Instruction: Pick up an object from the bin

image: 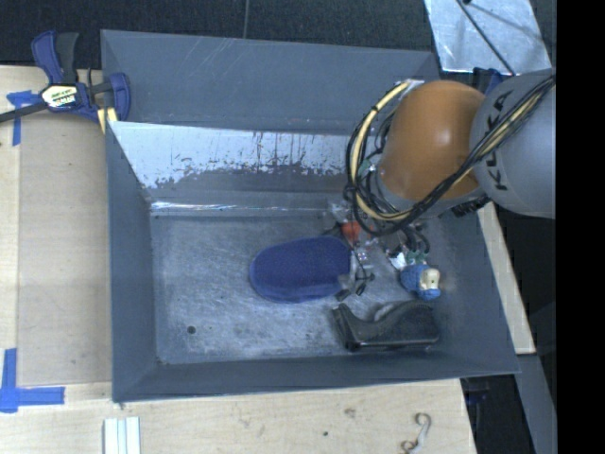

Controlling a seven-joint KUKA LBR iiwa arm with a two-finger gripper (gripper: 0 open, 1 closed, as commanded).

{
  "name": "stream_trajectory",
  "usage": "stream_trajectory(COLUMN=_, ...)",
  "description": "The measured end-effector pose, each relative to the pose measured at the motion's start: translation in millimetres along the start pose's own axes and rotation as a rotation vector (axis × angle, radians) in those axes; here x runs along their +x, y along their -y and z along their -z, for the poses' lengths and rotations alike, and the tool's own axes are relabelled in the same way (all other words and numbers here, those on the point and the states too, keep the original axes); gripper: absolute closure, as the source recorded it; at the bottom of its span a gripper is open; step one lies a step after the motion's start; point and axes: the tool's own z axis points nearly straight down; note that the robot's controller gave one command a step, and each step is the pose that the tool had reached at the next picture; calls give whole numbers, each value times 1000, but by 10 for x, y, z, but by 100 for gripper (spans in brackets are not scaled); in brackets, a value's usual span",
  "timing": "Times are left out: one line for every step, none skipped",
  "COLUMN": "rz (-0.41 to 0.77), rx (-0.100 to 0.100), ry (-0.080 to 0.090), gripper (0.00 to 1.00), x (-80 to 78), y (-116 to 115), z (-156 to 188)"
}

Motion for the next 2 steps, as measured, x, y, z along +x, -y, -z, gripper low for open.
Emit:
stream_trajectory(rz=220, rx=0, ry=1, gripper=0, x=-60, y=-70, z=-665)
stream_trajectory(rz=217, rx=2, ry=15, gripper=100, x=-103, y=-68, z=-606)
